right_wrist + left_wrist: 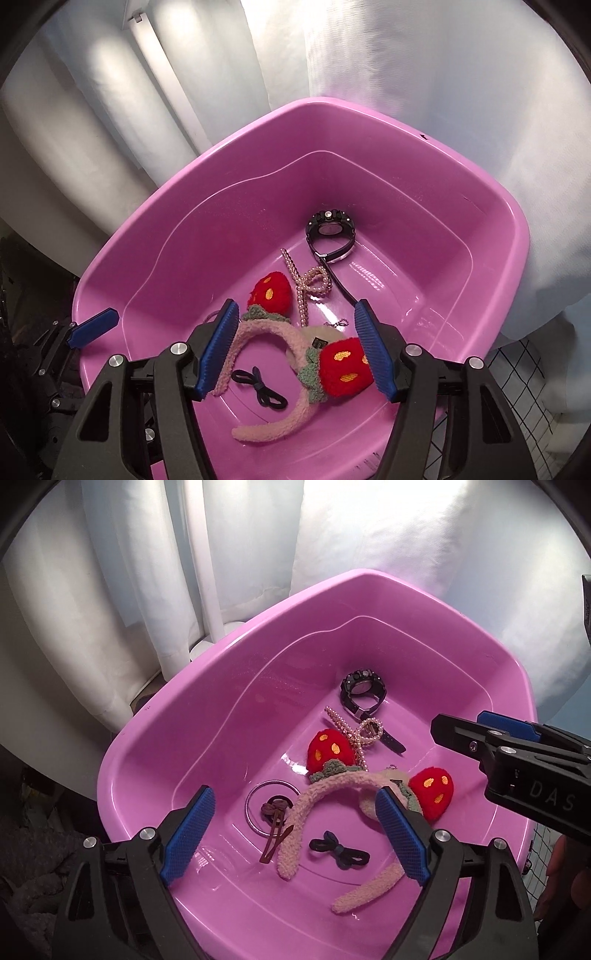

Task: Organize jewelry
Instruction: 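Carry hairpins and pearl claw into the pink tub and open both tools, then withdraw both tools from the tub back over the table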

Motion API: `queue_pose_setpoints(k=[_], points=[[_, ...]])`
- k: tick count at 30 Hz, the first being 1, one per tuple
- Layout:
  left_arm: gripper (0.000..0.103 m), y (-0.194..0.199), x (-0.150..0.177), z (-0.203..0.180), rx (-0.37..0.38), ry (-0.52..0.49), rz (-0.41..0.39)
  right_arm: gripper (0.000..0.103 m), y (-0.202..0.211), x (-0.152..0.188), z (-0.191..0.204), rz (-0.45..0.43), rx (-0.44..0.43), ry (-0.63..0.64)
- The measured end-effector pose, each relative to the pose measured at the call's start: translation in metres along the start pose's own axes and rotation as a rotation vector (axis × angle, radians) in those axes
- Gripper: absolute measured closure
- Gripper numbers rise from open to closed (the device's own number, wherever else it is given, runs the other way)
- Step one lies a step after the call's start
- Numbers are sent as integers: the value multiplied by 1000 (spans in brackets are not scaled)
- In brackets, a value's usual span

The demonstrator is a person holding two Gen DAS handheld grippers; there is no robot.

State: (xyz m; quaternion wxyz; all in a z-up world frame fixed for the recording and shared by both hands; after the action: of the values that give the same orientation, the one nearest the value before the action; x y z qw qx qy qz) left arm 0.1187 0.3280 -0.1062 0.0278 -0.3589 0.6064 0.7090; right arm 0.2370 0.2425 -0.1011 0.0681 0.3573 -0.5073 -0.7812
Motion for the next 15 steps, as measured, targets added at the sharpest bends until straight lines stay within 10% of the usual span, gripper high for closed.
queue_pose_setpoints(k=[15], points=[[16,22,4,-1,6,31,-48,41,30,4,-2,-49,0,5]])
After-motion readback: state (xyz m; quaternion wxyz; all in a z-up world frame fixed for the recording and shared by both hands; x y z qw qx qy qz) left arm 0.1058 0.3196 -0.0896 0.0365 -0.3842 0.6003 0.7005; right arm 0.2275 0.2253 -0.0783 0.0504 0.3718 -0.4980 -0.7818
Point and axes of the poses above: each gripper's, at about its wrist camera, not at the fingertips, and y roughly against the way its jaws point, z to its left, x to its underside, the point moved 10 cm from there along -y, roughly the way its jaws point, and after that the axes turned 1 degree about -z, right-handed, at the moved point
